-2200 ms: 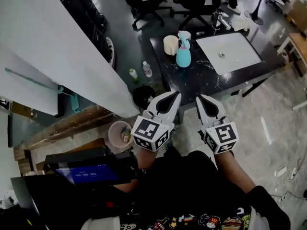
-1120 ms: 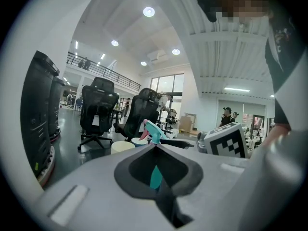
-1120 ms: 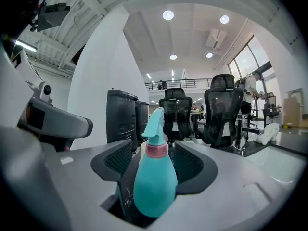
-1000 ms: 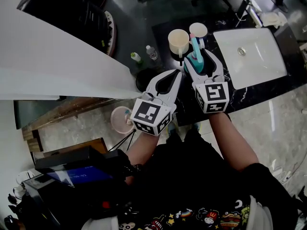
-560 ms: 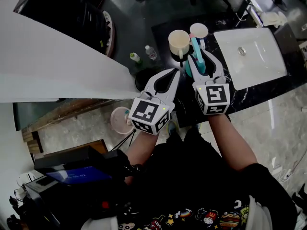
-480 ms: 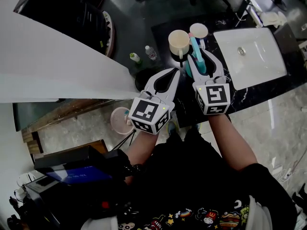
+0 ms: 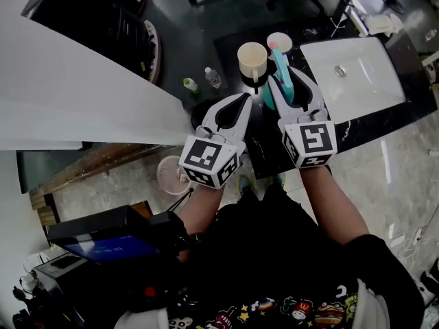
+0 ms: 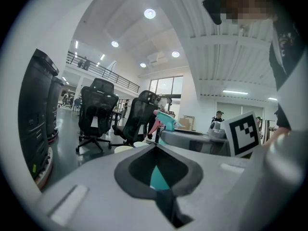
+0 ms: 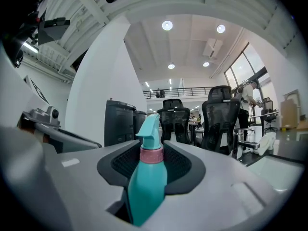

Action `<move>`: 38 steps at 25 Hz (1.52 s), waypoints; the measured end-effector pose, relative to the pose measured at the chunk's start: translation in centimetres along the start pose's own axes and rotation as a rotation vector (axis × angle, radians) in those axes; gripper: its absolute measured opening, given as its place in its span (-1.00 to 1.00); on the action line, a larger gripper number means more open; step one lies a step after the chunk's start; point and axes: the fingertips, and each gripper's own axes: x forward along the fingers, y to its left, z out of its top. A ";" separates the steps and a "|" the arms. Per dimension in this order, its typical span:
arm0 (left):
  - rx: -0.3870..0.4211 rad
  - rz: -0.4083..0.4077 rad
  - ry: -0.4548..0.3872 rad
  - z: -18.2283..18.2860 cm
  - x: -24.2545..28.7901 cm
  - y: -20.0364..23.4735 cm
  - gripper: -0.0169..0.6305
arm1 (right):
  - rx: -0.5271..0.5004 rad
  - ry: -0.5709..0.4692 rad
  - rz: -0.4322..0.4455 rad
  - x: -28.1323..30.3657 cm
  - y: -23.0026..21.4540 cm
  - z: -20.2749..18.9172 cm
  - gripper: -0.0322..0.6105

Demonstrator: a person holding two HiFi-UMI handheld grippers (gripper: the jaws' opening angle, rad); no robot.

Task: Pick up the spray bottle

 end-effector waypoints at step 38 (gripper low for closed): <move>0.099 -0.070 -0.138 3.8 -12.3 -8.0 -0.94 | -0.002 -0.076 -0.081 -18.5 10.0 4.8 -0.37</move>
